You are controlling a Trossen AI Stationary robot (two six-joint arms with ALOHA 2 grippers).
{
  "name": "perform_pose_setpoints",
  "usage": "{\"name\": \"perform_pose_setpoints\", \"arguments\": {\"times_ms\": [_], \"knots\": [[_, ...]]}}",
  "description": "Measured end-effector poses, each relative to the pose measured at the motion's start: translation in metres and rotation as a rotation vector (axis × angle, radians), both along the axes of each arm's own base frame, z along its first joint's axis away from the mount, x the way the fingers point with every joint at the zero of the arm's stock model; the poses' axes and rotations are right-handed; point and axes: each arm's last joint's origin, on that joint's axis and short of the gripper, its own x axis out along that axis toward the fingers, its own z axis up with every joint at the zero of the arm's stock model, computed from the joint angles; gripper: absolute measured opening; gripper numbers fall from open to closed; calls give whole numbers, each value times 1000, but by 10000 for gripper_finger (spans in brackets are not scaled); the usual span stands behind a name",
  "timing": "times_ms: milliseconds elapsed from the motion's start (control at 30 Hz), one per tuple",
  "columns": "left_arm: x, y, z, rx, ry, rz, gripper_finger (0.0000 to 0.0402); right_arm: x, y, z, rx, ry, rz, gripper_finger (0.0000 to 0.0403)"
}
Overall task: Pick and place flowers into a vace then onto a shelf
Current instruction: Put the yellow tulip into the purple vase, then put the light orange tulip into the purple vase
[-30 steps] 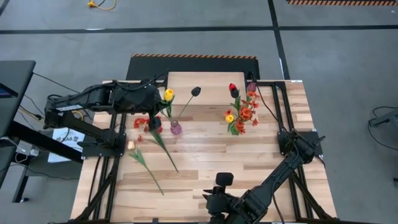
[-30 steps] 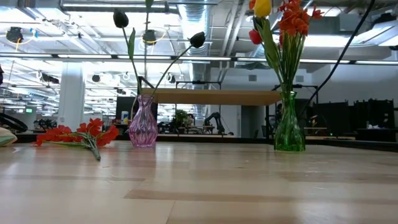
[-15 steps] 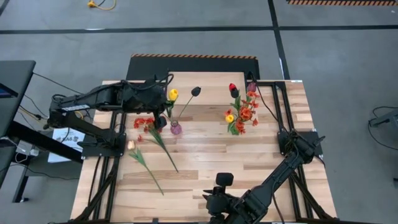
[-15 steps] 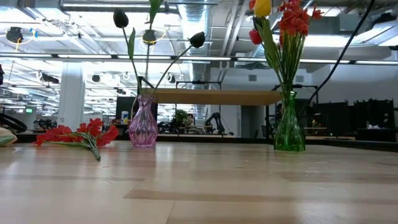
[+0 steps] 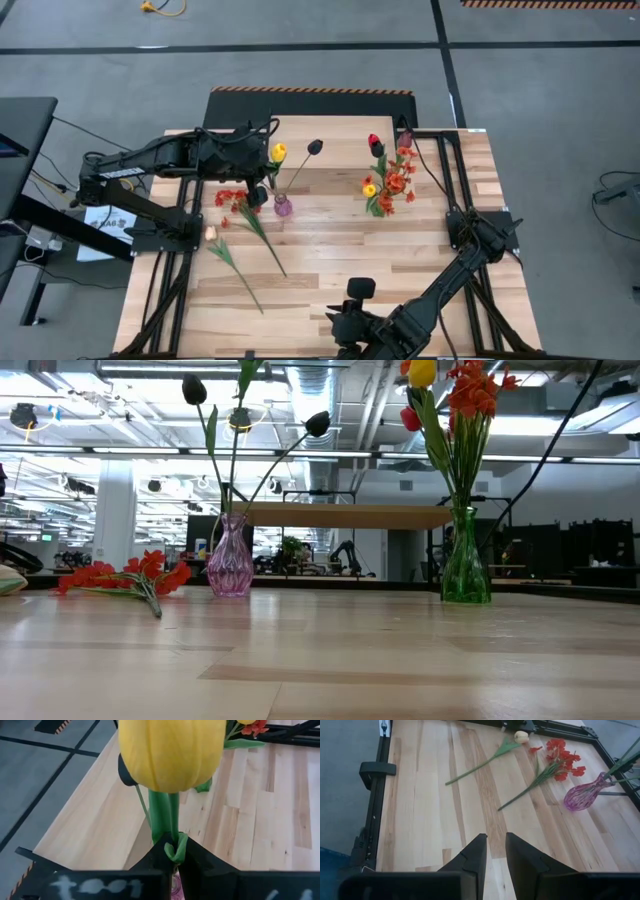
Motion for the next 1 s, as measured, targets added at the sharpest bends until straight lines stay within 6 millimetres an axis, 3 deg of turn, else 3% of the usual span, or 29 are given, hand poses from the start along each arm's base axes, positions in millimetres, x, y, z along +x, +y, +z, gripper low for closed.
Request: {"name": "perform_pose_setpoints", "arguments": {"times_ms": [167,667,1000], "knots": [[0,0,0,-10,-2,6,18,0,0,0,3,3,2,63],[-1,-1,-2,-43,14,-3,153,0,0,0,5,4,3,63],[-1,-2,-2,-58,10,-21,170,0,0,0,5,5,4,63]]}}
